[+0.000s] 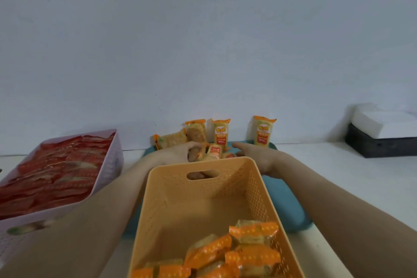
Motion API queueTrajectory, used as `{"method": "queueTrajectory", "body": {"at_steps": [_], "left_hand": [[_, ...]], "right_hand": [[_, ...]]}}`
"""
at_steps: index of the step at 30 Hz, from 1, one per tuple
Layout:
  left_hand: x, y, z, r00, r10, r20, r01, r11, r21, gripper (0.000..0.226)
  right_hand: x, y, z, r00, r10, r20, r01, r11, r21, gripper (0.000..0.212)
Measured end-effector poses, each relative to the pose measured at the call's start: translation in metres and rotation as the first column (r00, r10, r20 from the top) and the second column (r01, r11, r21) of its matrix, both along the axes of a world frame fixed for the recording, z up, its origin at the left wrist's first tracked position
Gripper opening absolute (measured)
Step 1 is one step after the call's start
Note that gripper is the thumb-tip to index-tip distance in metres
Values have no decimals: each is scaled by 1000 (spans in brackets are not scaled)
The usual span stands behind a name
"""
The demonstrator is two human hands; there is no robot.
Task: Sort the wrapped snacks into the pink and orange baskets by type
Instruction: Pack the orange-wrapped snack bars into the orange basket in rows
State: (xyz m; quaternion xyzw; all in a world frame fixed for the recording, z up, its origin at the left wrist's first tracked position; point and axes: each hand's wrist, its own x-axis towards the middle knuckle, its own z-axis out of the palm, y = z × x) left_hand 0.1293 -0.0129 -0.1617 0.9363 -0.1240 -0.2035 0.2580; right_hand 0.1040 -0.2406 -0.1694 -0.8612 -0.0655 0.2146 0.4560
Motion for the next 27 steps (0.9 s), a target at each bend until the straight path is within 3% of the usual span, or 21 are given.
{"method": "queueTrajectory", "body": {"at_steps": [4, 7, 9, 14, 19, 23, 25, 27], "left_hand": [[12, -5, -6, 996, 80, 27, -74, 980, -187, 85], [12, -5, -5, 962, 253, -102, -264, 766, -586, 69], [8, -6, 2, 939, 294, -177, -331, 646, -687, 71], [-6, -2, 38, 973, 182, -144, -227, 616, -754, 80], [-30, -6, 80, 982, 186, 31, -85, 583, -808, 76], [-59, 2, 105, 994, 34, 107, 62, 634, -771, 87], [-81, 7, 112, 988, -107, 116, 158, 649, -744, 90], [-103, 6, 113, 987, -83, 138, 159, 650, -743, 80]], "right_hand": [[16, 13, -5, 998, 50, -27, -43, 981, 191, 77], [19, 18, -3, 998, 47, -51, -26, 936, 352, 63], [19, 21, 0, 998, 38, -58, -11, 910, 415, 48], [17, 23, 25, 997, -73, 6, 60, 857, 513, 67], [-5, 30, 66, 990, -55, 133, -16, 877, 480, 62], [-39, 25, 97, 965, -46, 258, -73, 897, 436, 80], [-64, 24, 104, 947, -33, 318, -108, 903, 415, 78], [-82, 26, 102, 924, -23, 381, -135, 914, 383, 74]]}}
